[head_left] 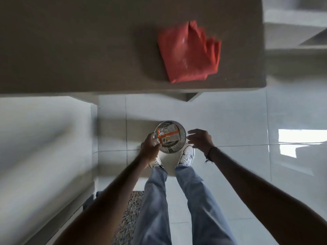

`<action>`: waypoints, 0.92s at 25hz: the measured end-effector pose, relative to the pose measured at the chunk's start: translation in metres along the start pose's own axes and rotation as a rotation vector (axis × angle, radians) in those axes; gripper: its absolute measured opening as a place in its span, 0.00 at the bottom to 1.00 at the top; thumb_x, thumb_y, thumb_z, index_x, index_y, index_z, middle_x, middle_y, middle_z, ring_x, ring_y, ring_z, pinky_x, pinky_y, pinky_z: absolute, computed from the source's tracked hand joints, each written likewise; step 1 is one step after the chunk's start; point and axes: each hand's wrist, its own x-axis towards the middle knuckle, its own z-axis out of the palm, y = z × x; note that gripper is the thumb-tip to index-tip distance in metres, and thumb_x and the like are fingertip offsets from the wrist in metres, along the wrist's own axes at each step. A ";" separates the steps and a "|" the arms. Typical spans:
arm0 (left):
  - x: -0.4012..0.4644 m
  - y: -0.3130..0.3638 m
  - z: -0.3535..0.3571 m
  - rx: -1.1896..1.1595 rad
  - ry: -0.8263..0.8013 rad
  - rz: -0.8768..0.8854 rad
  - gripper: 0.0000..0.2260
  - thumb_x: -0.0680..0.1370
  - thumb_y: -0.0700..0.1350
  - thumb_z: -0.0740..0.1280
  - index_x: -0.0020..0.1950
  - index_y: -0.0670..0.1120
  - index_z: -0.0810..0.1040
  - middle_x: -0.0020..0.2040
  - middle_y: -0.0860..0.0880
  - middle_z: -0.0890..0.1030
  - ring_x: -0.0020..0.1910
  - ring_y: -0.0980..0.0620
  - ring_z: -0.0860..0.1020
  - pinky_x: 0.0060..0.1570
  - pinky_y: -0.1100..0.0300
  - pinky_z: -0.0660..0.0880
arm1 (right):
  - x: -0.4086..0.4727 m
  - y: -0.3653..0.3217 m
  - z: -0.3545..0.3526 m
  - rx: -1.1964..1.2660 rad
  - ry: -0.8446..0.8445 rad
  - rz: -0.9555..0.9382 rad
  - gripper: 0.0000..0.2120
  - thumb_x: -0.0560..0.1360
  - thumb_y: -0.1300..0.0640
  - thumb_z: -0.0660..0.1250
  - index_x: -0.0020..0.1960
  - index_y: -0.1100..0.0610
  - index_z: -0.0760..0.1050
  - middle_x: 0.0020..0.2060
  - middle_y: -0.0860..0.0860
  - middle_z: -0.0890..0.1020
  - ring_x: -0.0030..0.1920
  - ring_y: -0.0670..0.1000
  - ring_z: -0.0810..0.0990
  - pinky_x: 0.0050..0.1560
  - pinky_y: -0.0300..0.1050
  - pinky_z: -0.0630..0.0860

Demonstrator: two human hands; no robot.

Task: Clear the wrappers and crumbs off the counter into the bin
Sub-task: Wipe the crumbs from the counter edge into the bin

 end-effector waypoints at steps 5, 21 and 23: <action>-0.090 0.095 -0.075 -0.058 0.032 0.352 0.15 0.78 0.35 0.65 0.64 0.43 0.79 0.53 0.42 0.86 0.51 0.42 0.86 0.53 0.49 0.84 | -0.107 -0.089 -0.060 0.143 0.066 -0.261 0.09 0.75 0.68 0.66 0.48 0.60 0.84 0.45 0.63 0.87 0.40 0.57 0.86 0.38 0.47 0.82; -0.032 0.317 -0.039 0.026 0.272 0.538 0.22 0.67 0.28 0.69 0.54 0.48 0.85 0.52 0.44 0.87 0.52 0.43 0.84 0.56 0.52 0.81 | -0.060 -0.238 -0.172 0.004 0.204 -0.298 0.15 0.64 0.54 0.79 0.35 0.51 0.71 0.34 0.47 0.76 0.35 0.51 0.73 0.31 0.42 0.67; -0.017 0.355 -0.015 0.024 0.220 0.549 0.22 0.67 0.28 0.70 0.56 0.47 0.85 0.53 0.44 0.87 0.53 0.44 0.84 0.57 0.53 0.82 | -0.040 -0.243 -0.214 0.049 0.242 -0.306 0.14 0.63 0.55 0.79 0.38 0.50 0.73 0.31 0.43 0.75 0.31 0.46 0.72 0.25 0.34 0.65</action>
